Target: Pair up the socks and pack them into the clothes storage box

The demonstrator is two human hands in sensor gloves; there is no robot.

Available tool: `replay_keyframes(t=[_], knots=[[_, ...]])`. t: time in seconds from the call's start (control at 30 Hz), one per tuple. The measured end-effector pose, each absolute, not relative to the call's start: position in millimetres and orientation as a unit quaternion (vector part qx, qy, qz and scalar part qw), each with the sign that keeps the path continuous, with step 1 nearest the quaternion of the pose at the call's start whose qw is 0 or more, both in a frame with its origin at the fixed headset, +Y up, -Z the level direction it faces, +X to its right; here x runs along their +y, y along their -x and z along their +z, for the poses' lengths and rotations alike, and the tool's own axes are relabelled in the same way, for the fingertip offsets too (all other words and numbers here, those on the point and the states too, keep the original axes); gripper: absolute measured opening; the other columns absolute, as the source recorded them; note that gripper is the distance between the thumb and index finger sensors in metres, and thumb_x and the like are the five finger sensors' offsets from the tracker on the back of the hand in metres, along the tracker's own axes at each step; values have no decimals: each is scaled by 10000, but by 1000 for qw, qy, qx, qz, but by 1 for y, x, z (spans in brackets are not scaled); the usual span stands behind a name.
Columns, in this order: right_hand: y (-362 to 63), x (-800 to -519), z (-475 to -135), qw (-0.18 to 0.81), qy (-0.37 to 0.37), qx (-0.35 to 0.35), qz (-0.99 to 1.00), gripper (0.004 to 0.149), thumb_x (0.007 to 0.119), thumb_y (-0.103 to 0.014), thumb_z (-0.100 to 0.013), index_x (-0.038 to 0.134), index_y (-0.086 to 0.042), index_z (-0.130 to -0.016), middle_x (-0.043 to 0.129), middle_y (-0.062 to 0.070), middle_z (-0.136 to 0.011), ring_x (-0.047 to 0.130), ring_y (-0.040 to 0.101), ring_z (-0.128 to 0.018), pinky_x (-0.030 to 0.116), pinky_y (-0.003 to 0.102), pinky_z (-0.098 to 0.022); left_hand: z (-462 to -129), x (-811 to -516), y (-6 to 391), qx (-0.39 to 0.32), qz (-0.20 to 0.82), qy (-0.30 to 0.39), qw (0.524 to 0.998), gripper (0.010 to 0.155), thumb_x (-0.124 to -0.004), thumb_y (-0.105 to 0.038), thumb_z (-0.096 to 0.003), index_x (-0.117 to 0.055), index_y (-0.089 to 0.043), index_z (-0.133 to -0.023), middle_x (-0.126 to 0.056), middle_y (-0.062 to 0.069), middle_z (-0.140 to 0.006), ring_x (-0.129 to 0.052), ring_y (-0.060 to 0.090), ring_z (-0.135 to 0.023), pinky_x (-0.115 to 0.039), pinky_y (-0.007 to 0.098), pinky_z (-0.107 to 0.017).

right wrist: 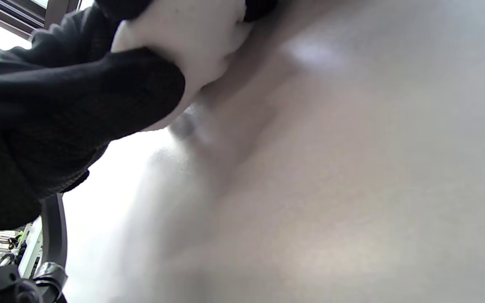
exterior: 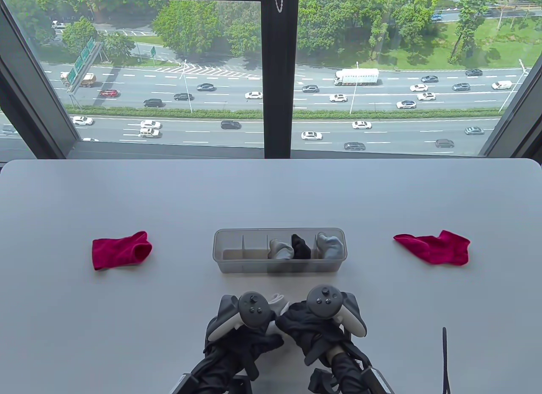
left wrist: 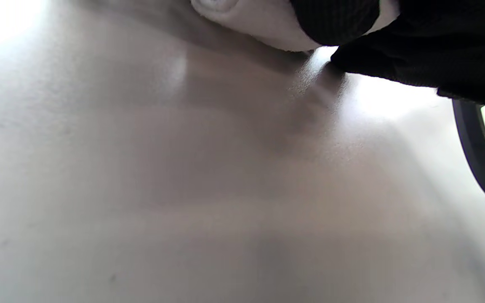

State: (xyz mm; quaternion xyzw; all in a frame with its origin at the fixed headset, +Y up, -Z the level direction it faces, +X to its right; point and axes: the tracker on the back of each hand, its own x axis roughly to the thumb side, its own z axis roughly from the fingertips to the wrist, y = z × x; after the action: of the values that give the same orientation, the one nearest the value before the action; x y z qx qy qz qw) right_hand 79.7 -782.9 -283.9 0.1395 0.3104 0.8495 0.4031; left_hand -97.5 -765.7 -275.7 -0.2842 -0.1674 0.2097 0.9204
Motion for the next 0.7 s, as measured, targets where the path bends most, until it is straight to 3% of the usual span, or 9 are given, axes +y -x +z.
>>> replay_keyframes(t=[0.1, 0.17, 0.2, 0.33, 0.47, 0.53, 0.6, 0.67, 0.7], knots=[[-80, -783, -284, 415, -135, 310, 845, 489, 500, -426, -630, 637, -65, -930, 295, 274, -1104, 34, 439, -994, 48, 615, -673, -275, -761, 95, -170, 207, 262, 927, 516, -669, -321, -560, -540, -49, -980, -257, 226, -1143, -170, 502, -1069, -229, 715, -756], [-79, -783, -283, 407, -140, 305, 849, 583, 528, -459, -619, 437, -106, -1075, 212, 281, -1126, 2, 459, -984, 45, 619, -672, -275, -762, 96, -167, 199, 275, 926, 506, -624, -317, -565, -541, -5, -955, -257, 232, -1140, -158, 505, -1066, -220, 716, -754], [-79, -783, -283, 403, -147, 310, 849, 574, 535, -459, -618, 402, -159, -1090, 193, 287, -1130, -8, 467, -981, 43, 621, -672, -275, -764, 97, -169, 206, 286, 921, 509, -602, -325, -567, -534, 9, -945, -244, 238, -1135, -148, 509, -1061, -215, 716, -751], [-80, -779, -285, 413, -141, 295, 850, 457, 523, -408, -629, 635, -112, -959, 276, 272, -1125, 58, 465, -1001, 104, 644, -691, -276, -763, 96, -173, 208, 284, 920, 536, -654, -376, -539, -539, -7, -910, -210, 242, -1129, -127, 511, -1054, -198, 714, -749], [-83, -780, -285, 446, -131, 302, 832, 459, 492, -387, -646, 698, -49, -879, 322, 276, -1108, 77, 465, -1000, 95, 626, -691, -273, -759, 92, -173, 178, 261, 933, 641, -736, -387, -520, -411, -98, -991, -173, 227, -1136, -112, 502, -1063, -198, 719, -756], [-85, -780, -285, 444, -128, 294, 837, 464, 479, -398, -648, 690, -61, -889, 326, 273, -1110, 82, 464, -1001, 106, 620, -698, -272, -754, 92, -176, 183, 221, 942, 554, -737, -349, -534, -528, -80, -971, -268, 227, -1147, -193, 501, -1079, -244, 720, -762], [-83, -779, -283, 446, -136, 290, 836, 516, 494, -441, -631, 585, -83, -991, 251, 263, -1131, 34, 461, -1000, 97, 644, -694, -274, -753, 93, -174, 178, 215, 944, 494, -701, -326, -549, -612, -27, -933, -354, 227, -1146, -255, 500, -1084, -272, 720, -762], [-81, -780, -282, 442, -161, 303, 829, 664, 565, -506, -594, 318, -191, -1123, 153, 271, -1147, -5, 471, -993, 82, 647, -693, -275, -755, 98, -171, 191, 239, 937, 489, -659, -340, -558, -616, -4, -910, -354, 236, -1140, -248, 509, -1079, -264, 722, -758], [-80, -780, -282, 435, -161, 307, 831, 640, 598, -491, -588, 362, -206, -1110, 163, 271, -1147, 1, 470, -995, 77, 641, -694, -276, -756, 100, -173, 202, 243, 933, 490, -650, -348, -559, -623, 11, -893, -357, 245, -1134, -249, 514, -1073, -263, 722, -754]])
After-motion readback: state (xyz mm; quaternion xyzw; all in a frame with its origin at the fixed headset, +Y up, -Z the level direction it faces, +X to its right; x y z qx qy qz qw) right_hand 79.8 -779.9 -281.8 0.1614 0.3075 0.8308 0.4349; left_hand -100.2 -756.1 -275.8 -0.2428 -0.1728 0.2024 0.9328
